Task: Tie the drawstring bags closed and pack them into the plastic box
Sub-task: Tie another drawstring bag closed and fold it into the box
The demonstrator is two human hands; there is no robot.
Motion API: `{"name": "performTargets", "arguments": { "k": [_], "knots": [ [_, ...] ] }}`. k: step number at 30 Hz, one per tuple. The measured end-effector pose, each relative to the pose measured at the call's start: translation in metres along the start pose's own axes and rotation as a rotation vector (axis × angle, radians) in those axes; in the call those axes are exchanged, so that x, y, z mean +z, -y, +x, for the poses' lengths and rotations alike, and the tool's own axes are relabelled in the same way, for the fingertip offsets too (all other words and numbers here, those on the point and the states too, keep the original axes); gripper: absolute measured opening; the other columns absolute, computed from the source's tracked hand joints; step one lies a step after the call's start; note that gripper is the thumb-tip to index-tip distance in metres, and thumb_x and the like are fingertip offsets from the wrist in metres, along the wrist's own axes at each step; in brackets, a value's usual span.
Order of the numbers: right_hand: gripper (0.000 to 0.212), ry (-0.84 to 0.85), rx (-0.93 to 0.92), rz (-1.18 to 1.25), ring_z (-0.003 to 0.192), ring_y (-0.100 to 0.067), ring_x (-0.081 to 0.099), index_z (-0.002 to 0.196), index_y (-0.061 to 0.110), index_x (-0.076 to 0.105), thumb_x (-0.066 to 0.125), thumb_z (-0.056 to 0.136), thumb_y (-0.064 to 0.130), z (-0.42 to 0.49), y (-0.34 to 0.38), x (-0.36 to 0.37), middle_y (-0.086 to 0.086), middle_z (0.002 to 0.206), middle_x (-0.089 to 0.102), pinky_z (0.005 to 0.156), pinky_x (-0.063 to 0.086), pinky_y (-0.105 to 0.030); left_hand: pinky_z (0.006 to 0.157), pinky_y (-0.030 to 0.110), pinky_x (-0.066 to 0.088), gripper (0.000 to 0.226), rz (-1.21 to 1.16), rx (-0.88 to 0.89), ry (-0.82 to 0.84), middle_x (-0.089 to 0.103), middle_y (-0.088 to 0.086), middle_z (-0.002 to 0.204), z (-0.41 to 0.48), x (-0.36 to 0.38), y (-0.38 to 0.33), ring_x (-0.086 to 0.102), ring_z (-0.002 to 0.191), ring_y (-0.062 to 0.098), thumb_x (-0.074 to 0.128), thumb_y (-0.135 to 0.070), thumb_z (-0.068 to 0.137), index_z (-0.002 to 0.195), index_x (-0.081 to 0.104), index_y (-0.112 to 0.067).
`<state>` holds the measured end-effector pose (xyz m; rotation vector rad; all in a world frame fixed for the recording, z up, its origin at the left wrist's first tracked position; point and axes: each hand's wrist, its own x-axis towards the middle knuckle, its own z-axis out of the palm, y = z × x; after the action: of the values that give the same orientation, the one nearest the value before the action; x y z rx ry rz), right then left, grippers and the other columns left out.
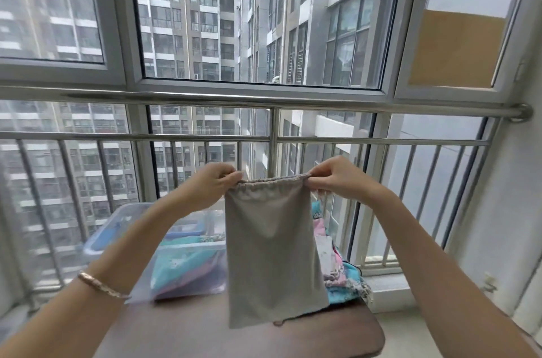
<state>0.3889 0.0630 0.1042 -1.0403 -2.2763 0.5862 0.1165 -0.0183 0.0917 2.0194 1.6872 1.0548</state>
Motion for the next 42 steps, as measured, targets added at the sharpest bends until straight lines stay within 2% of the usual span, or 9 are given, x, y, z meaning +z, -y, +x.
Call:
{"name": "performTargets", "arguments": {
  "k": [8, 17, 23, 27, 29, 31, 34, 37, 42],
  "knots": [
    [0.019, 0.382, 0.061, 0.106, 0.064, -0.014, 0.060, 0.093, 0.001, 0.074, 0.068, 0.088, 0.018, 0.008, 0.006, 0.065, -0.008, 0.075, 0.071, 0.066, 0.050, -0.025, 0.040, 0.020, 0.020, 0.039, 0.009, -0.268, 0.209, 0.030, -0.010, 0.048, -0.045, -0.031, 0.057, 0.024, 0.041, 0.007, 0.047, -0.040, 0.097, 0.068, 0.051, -0.016],
    [0.018, 0.296, 0.105, 0.186, 0.049, -0.004, 0.052, 0.087, 0.002, 0.076, 0.069, 0.088, 0.019, 0.017, -0.010, 0.078, 0.000, 0.062, 0.067, 0.051, 0.042, -0.014, 0.040, 0.021, 0.020, 0.031, -0.026, -0.305, 0.163, 0.030, -0.009, 0.045, -0.063, -0.060, 0.099, 0.023, 0.041, 0.009, 0.060, -0.047, 0.083, 0.080, 0.075, -0.020],
    [0.024, 0.223, 0.195, 0.607, 0.058, -0.013, 0.046, 0.084, 0.000, 0.075, 0.069, 0.084, 0.023, 0.003, -0.068, 0.064, -0.006, 0.066, 0.059, 0.058, 0.039, -0.021, 0.039, 0.019, 0.019, 0.030, -0.175, -0.395, 0.027, 0.029, -0.003, 0.046, -0.083, -0.083, 0.130, 0.021, 0.040, 0.009, 0.057, -0.027, 0.092, 0.075, 0.073, -0.009],
    [0.025, 0.203, 0.243, 1.147, 0.078, -0.016, 0.056, 0.083, -0.001, 0.068, 0.081, 0.074, 0.019, -0.004, -0.078, 0.084, -0.011, 0.084, 0.057, 0.081, 0.052, -0.024, 0.038, 0.015, 0.038, 0.028, -0.745, -0.428, -0.128, 0.043, 0.004, 0.057, -0.093, -0.066, 0.135, 0.041, 0.042, 0.010, 0.057, -0.031, 0.081, 0.081, 0.065, -0.005],
    [0.013, 0.201, 0.225, 1.616, 0.105, -0.028, 0.061, 0.081, 0.004, 0.067, 0.075, 0.078, 0.015, 0.003, -0.065, 0.105, -0.016, 0.104, 0.062, 0.105, 0.045, -0.041, 0.067, 0.023, 0.059, 0.025, -1.112, -0.343, -0.143, 0.068, 0.010, 0.088, -0.087, -0.047, 0.123, 0.069, 0.077, 0.017, 0.051, -0.027, 0.089, 0.082, 0.063, -0.007],
    [0.015, 0.154, 0.196, 1.917, 0.124, -0.033, 0.055, 0.082, 0.010, 0.068, 0.058, 0.092, 0.017, 0.013, -0.042, 0.123, -0.014, 0.114, 0.065, 0.112, 0.033, -0.054, 0.093, 0.036, 0.053, 0.030, -1.298, -0.220, -0.082, 0.066, 0.010, 0.121, -0.077, -0.030, 0.103, 0.064, 0.113, 0.027, 0.036, -0.025, 0.101, 0.091, 0.059, -0.008],
    [0.022, 0.129, 0.188, 2.091, 0.120, -0.025, 0.059, 0.106, 0.007, 0.068, 0.053, 0.097, 0.019, 0.030, -0.008, 0.144, -0.009, 0.111, 0.069, 0.108, 0.038, -0.056, 0.094, 0.039, 0.053, 0.029, -1.390, -0.184, -0.065, 0.064, 0.011, 0.126, -0.058, -0.011, 0.075, 0.062, 0.115, 0.027, 0.041, -0.025, 0.099, 0.108, 0.062, -0.007],
    [0.045, 0.225, 0.257, 1.868, 0.081, -0.016, 0.066, 0.132, -0.009, 0.050, 0.056, 0.094, 0.014, 0.044, 0.018, 0.153, -0.010, 0.094, 0.068, 0.075, 0.060, -0.030, 0.095, 0.036, 0.053, 0.034, -1.281, -0.151, -0.016, 0.065, 0.014, 0.122, -0.044, -0.006, 0.058, 0.063, 0.113, 0.027, 0.053, -0.023, 0.090, 0.117, 0.063, -0.003],
    [0.023, 0.396, 0.216, 0.838, 0.044, -0.005, 0.037, 0.112, -0.004, 0.066, 0.053, 0.094, -0.001, 0.047, 0.049, 0.154, -0.004, 0.075, 0.062, 0.040, 0.030, -0.016, 0.101, 0.030, 0.045, 0.044, -0.739, -0.044, 0.091, 0.066, 0.000, 0.124, -0.030, -0.010, 0.042, 0.059, 0.119, 0.014, 0.069, -0.011, 0.080, 0.123, 0.062, -0.015]
  ]
}}
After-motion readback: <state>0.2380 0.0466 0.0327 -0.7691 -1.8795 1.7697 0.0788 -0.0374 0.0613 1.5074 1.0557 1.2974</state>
